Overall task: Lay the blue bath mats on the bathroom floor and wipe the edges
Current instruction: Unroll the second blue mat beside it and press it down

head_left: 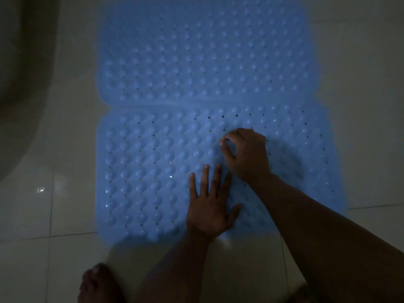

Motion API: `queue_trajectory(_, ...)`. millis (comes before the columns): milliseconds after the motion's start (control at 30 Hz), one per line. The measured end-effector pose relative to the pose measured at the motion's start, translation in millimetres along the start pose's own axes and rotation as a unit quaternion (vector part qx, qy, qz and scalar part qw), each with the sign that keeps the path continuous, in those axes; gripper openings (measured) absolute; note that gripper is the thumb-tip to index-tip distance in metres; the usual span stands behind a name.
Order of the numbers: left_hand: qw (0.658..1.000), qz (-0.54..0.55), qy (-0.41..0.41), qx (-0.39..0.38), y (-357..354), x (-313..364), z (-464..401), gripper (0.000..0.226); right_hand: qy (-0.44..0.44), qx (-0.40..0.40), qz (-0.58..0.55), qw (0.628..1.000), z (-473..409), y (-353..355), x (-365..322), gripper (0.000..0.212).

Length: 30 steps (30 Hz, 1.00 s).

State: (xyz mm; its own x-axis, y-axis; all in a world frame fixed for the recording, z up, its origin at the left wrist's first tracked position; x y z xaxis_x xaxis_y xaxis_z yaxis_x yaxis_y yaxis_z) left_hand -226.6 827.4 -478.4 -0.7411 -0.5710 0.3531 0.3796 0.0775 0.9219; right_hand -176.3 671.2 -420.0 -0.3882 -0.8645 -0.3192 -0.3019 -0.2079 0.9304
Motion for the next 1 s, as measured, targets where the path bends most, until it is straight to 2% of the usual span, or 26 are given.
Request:
queue_trajectory(100, 1.0, 0.005, -0.006, 0.002, 0, 1, 1, 0.087, -0.014, -0.014, 0.002, 1.0, 5, 1, 7, 0.017)
queue_trajectory(267, 0.999, 0.013, 0.013, -0.042, 1, 1, -3, 0.091, -0.032, -0.045, 0.019, 0.998, 9, 19, 3, 0.024)
queue_trajectory(333, 0.998, 0.047, -0.002, -0.047, 13, -4, -6, 0.08, -0.039, -0.079, 0.017, 0.996, 10, 23, -7, 0.027)
queue_trajectory(433, 0.998, 0.058, -0.038, 0.004, 46, -28, -6, 0.055, -0.036, -0.114, 0.023, 0.993, 19, 22, -26, 0.031)
queue_trajectory(533, 0.997, 0.029, 0.039, 0.065, 79, -73, 1, 0.048, -0.026, -0.139, 0.021, 0.99, 36, 9, -57, 0.03)
queue_trajectory(633, 0.99, -0.006, 0.101, 0.102, 97, -111, 16, 0.051, 0.03, -0.144, 0.002, 0.989, 72, -19, -99, 0.032)
queue_trajectory(733, 0.987, -0.035, 0.129, 0.088, 98, -143, 32, 0.052, 0.074, -0.184, 0.024, 0.98, 120, -59, -133, 0.057)
queue_trajectory(800, 0.986, -0.042, 0.146, 0.071, 94, -157, 44, 0.052, 0.068, -0.212, 0.043, 0.974, 141, -77, -143, 0.068)
queue_trajectory(1000, 0.988, -0.046, 0.137, 0.051, 89, -165, 57, 0.053, 0.041, -0.185, 0.058, 0.98, 145, -81, -143, 0.071)
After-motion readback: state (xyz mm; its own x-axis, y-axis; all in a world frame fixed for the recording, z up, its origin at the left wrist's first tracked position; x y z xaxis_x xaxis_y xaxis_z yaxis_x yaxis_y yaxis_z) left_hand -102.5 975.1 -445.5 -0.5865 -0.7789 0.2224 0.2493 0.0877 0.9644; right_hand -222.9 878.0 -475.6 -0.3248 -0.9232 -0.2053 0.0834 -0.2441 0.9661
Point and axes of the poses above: each hand's wrist, its own z-axis away from the middle knuckle, its own y-axis out of the back of the hand, x = y × z, the point moved 9 cm from there along -z, towards the middle knuckle, and after that the axes turned 5 degrees about z, right-handed, at the moved point
